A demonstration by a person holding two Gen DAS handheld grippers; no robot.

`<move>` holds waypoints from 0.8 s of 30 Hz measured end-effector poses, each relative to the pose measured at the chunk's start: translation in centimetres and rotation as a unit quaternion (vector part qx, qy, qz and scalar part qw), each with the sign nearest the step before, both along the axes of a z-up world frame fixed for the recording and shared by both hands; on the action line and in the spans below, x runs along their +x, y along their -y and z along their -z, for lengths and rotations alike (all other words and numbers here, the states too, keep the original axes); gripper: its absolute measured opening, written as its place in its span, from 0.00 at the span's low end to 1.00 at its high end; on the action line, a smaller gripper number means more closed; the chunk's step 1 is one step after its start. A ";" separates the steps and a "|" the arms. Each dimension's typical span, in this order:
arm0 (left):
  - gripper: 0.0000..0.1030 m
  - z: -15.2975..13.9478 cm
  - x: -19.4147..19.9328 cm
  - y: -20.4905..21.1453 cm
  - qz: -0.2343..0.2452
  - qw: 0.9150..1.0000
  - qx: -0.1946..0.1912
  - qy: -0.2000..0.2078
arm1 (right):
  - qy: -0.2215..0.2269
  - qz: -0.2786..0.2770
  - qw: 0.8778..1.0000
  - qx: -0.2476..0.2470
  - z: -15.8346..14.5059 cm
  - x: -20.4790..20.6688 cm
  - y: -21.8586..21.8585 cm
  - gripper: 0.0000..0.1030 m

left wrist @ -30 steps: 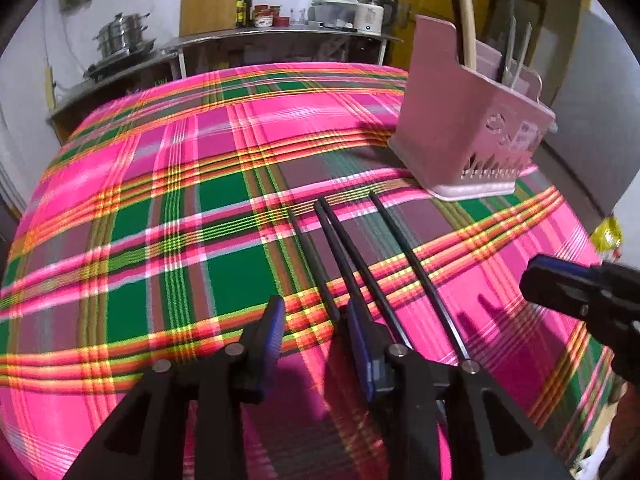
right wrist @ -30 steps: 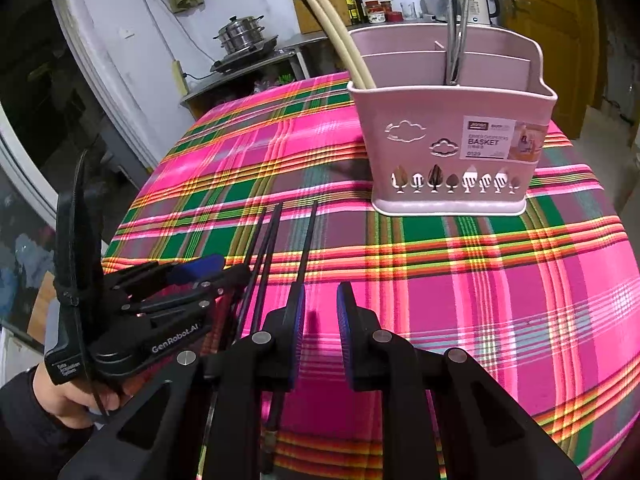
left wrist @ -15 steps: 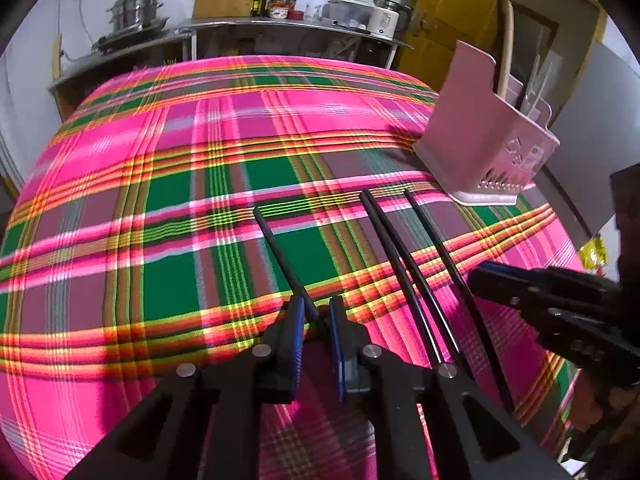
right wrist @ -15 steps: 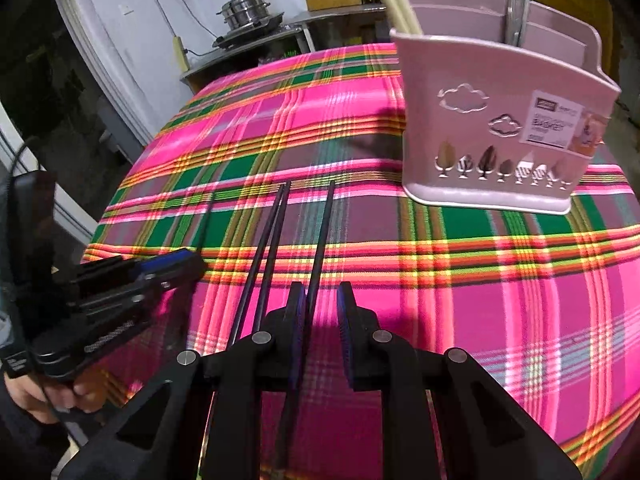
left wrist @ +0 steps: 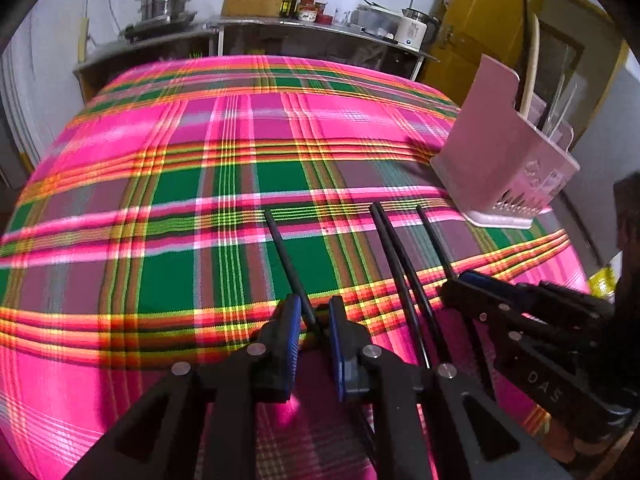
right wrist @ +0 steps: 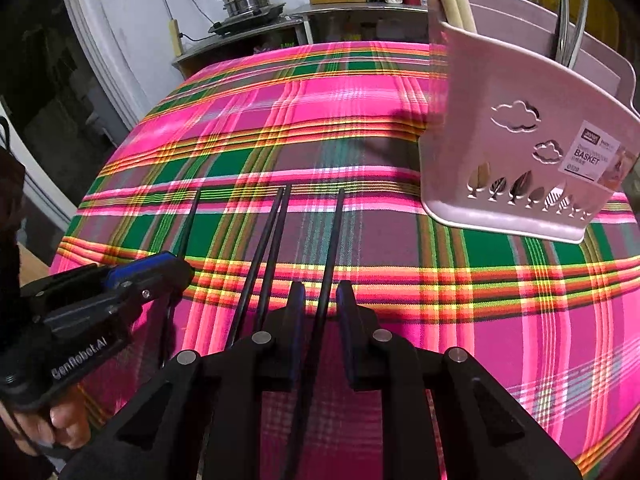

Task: Organize utensils
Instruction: 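Grasp a black chopstick with the left tool while the right tool grasps another black chopstick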

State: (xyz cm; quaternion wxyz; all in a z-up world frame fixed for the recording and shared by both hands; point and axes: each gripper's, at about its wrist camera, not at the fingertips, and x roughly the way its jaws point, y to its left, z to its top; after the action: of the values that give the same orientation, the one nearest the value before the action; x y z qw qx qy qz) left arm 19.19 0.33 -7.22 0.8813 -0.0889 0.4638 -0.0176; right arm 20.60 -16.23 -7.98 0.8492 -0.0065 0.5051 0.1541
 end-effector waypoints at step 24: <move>0.05 -5.4 -0.8 -0.6 0.027 0.998 -0.017 0.051 | 0.040 0.015 0.997 0.059 -5.3 -1.4 3.2 0.06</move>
State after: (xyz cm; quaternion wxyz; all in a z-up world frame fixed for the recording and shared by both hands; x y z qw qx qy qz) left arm 18.42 0.94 -1.83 0.9014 -0.0899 0.4202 -0.0540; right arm 19.18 -19.39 -2.68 0.8697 0.0447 0.4611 0.1706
